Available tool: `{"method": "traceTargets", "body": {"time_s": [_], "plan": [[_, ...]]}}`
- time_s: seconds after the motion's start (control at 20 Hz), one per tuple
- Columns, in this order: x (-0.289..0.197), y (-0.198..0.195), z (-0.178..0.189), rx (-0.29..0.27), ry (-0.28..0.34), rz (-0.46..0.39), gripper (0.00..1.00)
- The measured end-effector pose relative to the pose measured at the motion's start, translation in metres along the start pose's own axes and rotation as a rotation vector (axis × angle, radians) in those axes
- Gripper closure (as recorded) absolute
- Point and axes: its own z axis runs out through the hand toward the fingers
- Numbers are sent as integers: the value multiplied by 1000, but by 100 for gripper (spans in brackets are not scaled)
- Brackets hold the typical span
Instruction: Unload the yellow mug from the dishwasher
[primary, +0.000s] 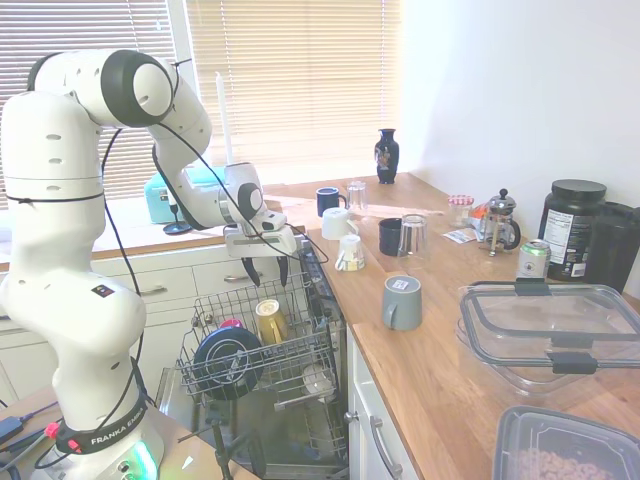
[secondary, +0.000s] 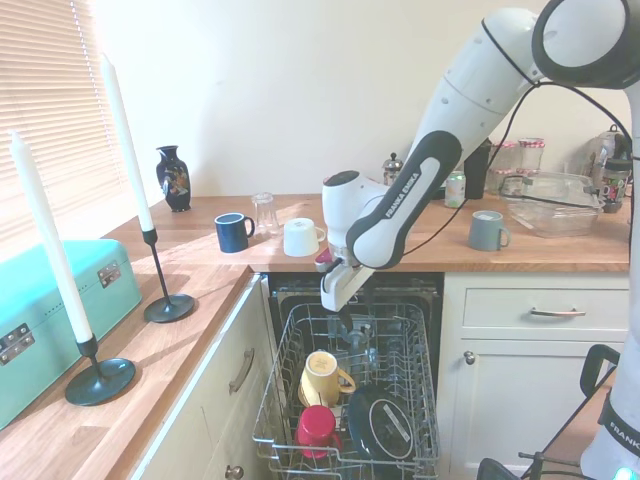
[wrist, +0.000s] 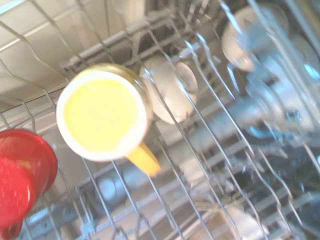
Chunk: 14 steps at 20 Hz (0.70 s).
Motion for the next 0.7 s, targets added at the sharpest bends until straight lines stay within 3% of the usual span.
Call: {"method": "traceTargets", "body": {"time_s": [0.35, 0.7], "plan": [[4, -44, 42, -18, 8, -38, 0], [-7, -55, 86, -51, 13, -118, 0]]}}
